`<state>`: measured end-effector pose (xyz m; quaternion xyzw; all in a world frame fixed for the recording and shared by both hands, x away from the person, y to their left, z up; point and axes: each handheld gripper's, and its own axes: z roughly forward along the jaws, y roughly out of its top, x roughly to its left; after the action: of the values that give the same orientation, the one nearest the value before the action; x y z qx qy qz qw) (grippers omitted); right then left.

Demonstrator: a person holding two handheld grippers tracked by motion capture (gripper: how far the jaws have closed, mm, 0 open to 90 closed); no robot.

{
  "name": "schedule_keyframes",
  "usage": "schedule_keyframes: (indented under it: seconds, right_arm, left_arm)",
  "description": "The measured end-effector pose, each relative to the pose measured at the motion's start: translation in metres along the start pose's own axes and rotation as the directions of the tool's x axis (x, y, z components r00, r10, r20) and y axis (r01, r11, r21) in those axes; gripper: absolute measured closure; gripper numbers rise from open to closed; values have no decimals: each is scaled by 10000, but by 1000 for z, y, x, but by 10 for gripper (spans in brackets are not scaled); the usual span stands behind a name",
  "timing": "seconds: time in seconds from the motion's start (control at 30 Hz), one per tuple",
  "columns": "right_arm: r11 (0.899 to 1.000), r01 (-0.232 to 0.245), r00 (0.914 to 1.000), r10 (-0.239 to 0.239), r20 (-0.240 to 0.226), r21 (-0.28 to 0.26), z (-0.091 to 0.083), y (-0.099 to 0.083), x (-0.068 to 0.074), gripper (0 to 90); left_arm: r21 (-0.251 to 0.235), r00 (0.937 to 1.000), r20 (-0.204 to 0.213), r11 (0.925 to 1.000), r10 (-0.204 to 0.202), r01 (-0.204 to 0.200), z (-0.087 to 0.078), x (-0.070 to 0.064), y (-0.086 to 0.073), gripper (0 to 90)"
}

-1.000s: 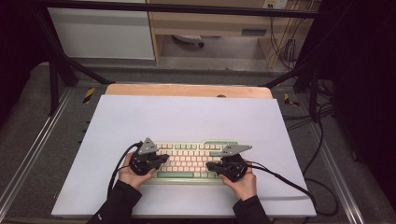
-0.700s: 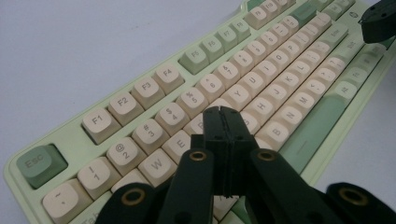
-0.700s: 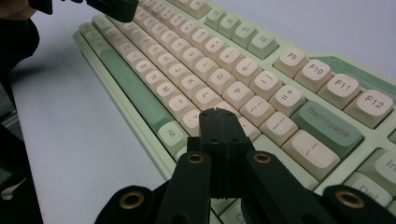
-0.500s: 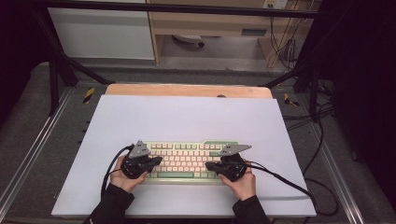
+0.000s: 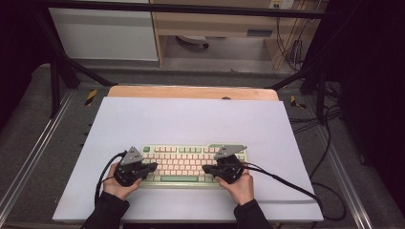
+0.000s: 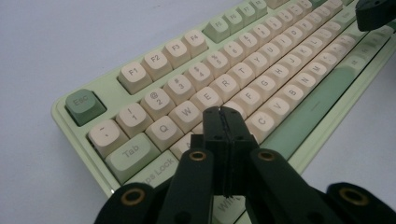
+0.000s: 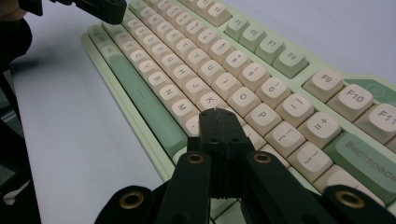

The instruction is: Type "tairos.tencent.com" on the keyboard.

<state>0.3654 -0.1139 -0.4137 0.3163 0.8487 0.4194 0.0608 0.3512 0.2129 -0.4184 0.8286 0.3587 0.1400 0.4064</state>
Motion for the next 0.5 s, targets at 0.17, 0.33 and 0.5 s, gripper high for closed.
schedule_keyframes:
  seconds: [0.17, 0.33, 0.5]
  right_arm:
    - [10000, 11, 10000, -10, -53, 87, 6, -1, 0, 900]
    - [9998, 11, 10000, -9, -99, 175, 11, -2, 0, 900]
    - [9998, 37, 9999, -35, -107, 220, 13, -3, 0, 900]
  left_arm:
    - [-56, 10000, 18, 10000, -64, 64, -1, 1, -1, 895]
    - [-104, 10000, 44, 9999, -61, 61, -2, 2, -2, 895]
    - [-96, 9999, 51, 9999, -101, 102, -2, 3, -3, 895]
